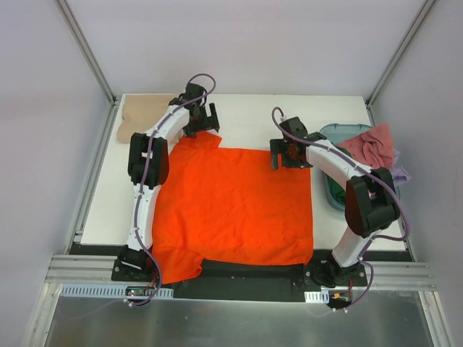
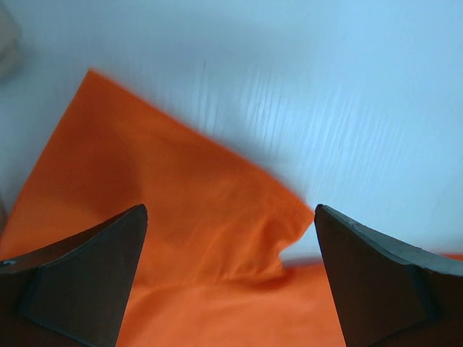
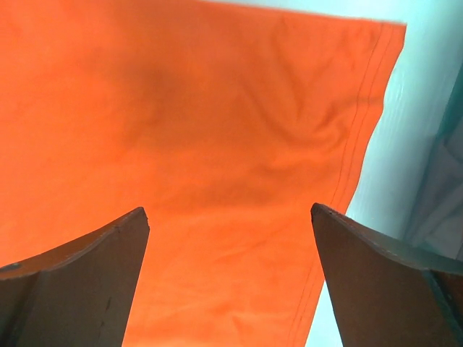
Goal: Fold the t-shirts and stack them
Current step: Flatten out the tshirt
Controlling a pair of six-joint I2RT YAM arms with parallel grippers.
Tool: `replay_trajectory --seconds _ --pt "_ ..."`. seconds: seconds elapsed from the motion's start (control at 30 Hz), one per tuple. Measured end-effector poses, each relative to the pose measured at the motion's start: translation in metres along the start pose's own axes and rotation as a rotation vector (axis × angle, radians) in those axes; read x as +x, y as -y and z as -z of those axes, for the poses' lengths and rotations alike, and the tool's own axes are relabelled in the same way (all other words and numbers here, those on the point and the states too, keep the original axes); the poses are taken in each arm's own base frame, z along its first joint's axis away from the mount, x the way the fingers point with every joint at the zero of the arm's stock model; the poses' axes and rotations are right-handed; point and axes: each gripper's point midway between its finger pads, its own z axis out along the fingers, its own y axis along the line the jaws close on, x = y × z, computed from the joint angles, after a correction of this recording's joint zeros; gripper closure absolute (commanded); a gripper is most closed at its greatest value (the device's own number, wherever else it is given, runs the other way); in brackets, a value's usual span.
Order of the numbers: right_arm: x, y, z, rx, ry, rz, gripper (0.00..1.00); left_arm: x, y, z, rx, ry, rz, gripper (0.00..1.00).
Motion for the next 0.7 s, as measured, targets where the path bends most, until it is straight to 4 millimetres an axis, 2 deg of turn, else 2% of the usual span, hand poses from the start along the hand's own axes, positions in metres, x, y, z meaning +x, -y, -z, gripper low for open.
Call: replay_trajectory --seconds 0.1,0.27,0.4,0.5,0.63,0.7 --pt "0.015 -0.007 0.009 -0.001 -0.001 0.002 0.03 0.021 -0.007 0.018 -0.024 -0.046 -0.004 0.01" --pt "0.052 -0.024 0.007 -0.007 -0.062 0.026 0.04 0.064 -0.01 0.071 -0.067 -0.078 -0.047 0.01" --pt "0.071 -0.02 0.002 0.015 -0.11 0.006 0.04 0.1 -0.01 0.102 -0.071 -0.085 -0.081 0.01" --pt "0.072 -0.017 -0.004 0.031 -0.121 -0.005 0.04 0.123 -0.019 0.103 -0.085 -0.119 -0.083 0.01" --pt "0.077 -0.011 -0.02 0.057 -0.166 -0.02 0.04 0.138 -0.032 0.081 -0.119 -0.174 -0.068 0.01" --pt "0.072 -0.01 -0.024 0.06 -0.175 -0.035 0.04 0.143 -0.038 0.066 -0.137 -0.198 -0.061 0.01"
